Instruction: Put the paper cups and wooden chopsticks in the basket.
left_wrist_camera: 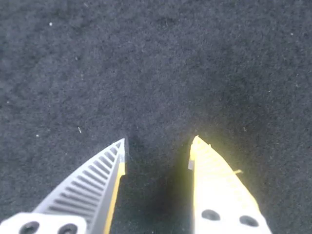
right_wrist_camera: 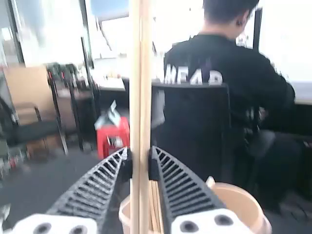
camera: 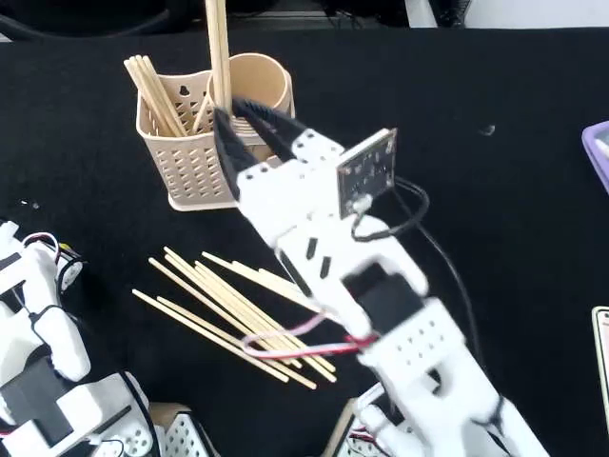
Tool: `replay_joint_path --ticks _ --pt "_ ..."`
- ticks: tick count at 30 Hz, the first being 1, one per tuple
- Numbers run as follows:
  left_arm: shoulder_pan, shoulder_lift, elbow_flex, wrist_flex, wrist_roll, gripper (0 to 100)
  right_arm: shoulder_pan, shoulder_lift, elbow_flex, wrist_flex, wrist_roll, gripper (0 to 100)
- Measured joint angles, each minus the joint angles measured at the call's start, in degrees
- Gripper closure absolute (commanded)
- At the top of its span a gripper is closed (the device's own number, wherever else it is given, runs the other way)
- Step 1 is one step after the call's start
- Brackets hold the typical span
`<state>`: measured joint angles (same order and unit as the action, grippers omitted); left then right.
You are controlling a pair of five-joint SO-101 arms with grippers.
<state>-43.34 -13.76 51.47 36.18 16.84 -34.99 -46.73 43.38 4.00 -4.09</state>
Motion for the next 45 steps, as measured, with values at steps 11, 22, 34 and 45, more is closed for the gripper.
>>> replay_joint_path --ticks 11,22,34,45 --pt "0.0 0.0 0.0 0.0 0.0 78 -0.09 33.23 -26.64 -6.95 -0.35 98.7" --pt "0.0 0.0 0.0 0.0 0.0 78 -0.09 51.96 -37.63 -6.95 -0.35 98.7" --pt "0.0 0.0 0.0 0.0 0.0 78 -0.09 52.66 -33.85 -7.03 -0.35 89.8" --pt "0.0 0.0 0.0 0.0 0.0 78 -0.18 51.52 -36.92 7.82 -0.35 86.4"
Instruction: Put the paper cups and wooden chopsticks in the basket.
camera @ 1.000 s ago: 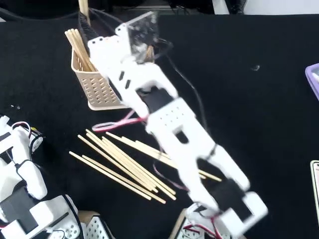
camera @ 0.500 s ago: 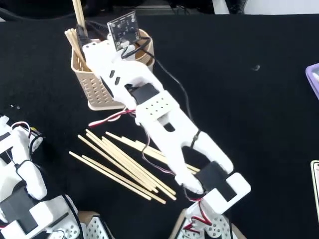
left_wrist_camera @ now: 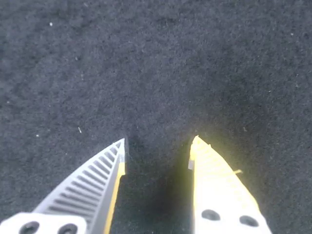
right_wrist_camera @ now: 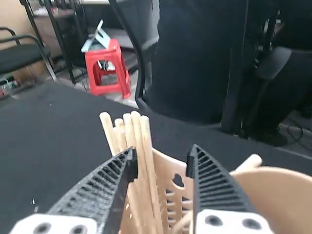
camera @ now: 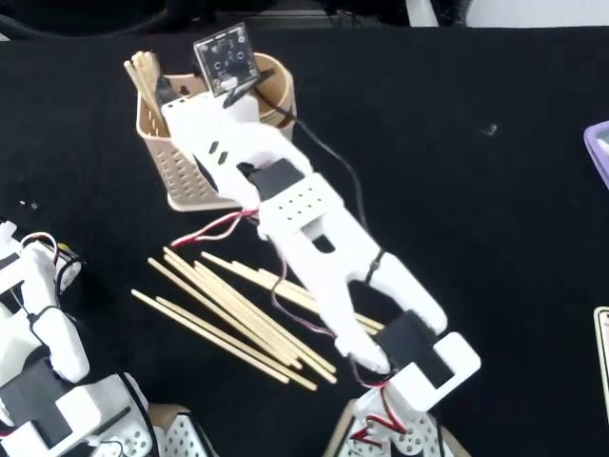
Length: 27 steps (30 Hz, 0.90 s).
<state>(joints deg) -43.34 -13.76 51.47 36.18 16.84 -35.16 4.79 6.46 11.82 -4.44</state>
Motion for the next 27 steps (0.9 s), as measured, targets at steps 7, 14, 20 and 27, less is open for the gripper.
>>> replay_joint_path --ticks 7,14,20,27 --pt "0.0 0.0 0.0 0.0 0.0 78 0.0 -13.63 0.0 10.64 0.0 89.1" --pt "0.0 0.0 0.0 0.0 0.0 78 -0.18 -31.65 1.05 44.22 0.0 88.9" --pt "0.0 0.0 0.0 0.0 0.0 78 -0.18 -41.32 16.26 59.52 0.18 88.8" --pt "0.0 0.0 0.0 0.0 0.0 78 0.97 -45.27 48.7 44.57 14.24 88.1"
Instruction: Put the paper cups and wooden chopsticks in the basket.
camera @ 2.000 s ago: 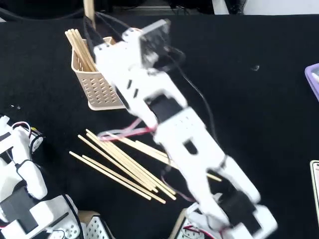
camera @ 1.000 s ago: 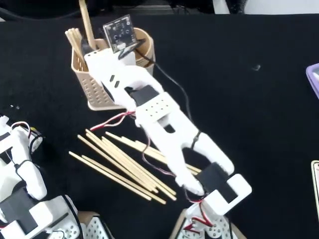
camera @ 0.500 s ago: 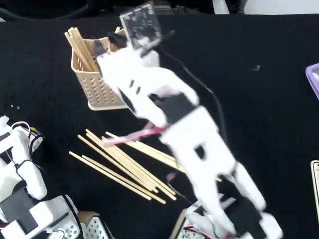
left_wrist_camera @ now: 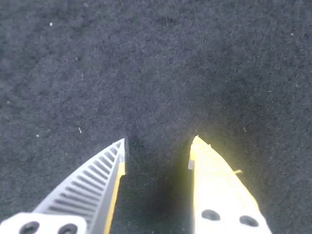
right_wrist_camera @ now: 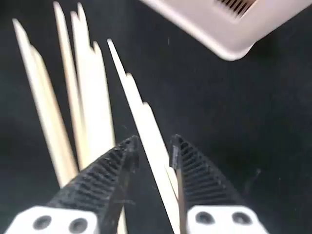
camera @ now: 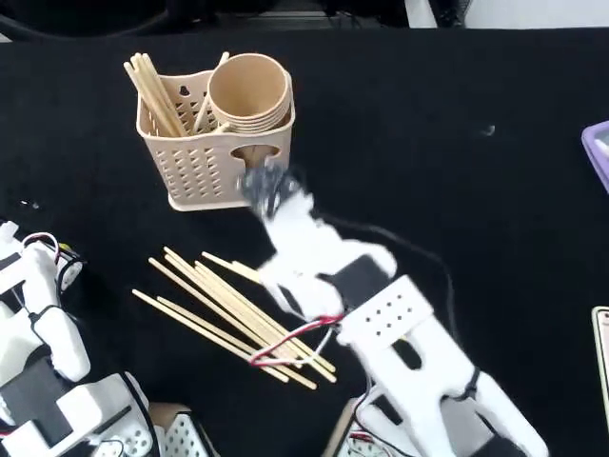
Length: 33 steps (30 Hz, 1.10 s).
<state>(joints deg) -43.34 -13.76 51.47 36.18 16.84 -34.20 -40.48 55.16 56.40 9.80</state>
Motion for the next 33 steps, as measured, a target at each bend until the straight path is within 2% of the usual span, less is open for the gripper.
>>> replay_joint_path --ticks 2,5,10,16,27,33 --pt "0.0 0.0 0.0 0.0 0.0 78 0.35 -0.09 7.38 -5.19 1.85 84.4" --pt "0.0 0.0 0.0 0.0 0.0 78 0.44 -0.09 12.04 -7.47 5.36 79.5" --pt "0.0 0.0 0.0 0.0 0.0 78 1.32 -0.09 16.97 -10.73 11.78 82.8" --pt "0.0 0.0 0.0 0.0 0.0 78 9.23 -0.18 22.15 -18.9 20.57 84.1" --pt "0.0 0.0 0.0 0.0 0.0 78 9.76 -0.18 22.59 -20.31 21.71 84.1" --pt "0.0 0.0 0.0 0.0 0.0 78 7.74 0.88 22.51 -18.46 21.71 84.2"
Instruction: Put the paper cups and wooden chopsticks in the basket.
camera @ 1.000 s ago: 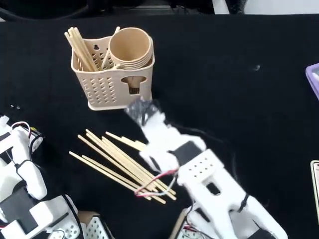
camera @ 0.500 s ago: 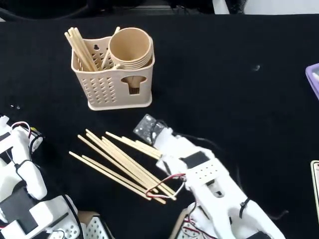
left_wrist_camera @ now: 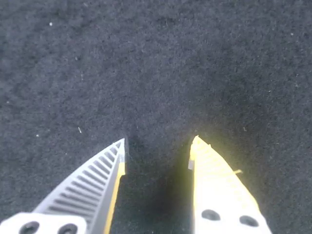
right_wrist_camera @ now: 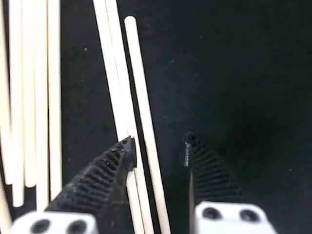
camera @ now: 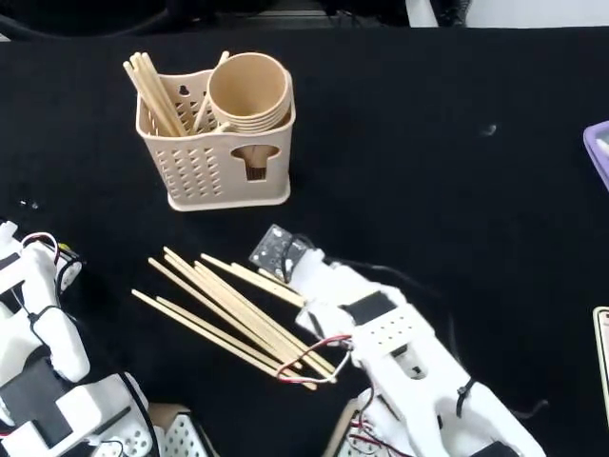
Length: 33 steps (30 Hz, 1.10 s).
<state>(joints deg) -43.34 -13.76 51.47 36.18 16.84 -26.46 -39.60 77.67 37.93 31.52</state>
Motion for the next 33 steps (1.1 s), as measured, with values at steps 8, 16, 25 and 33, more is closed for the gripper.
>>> replay_joint_path --ticks 8,16,25,33 --pt "0.0 0.0 0.0 0.0 0.0 78 4.04 1.76 -3.16 0.26 -3.6 84.2" --pt "0.0 0.0 0.0 0.0 0.0 78 1.76 1.76 -3.25 0.26 -3.08 84.3" --pt "0.0 0.0 0.0 0.0 0.0 78 1.32 1.76 -3.25 0.53 -1.41 84.3" --pt "0.0 0.0 0.0 0.0 0.0 78 1.32 4.84 -4.57 2.55 -2.55 84.3"
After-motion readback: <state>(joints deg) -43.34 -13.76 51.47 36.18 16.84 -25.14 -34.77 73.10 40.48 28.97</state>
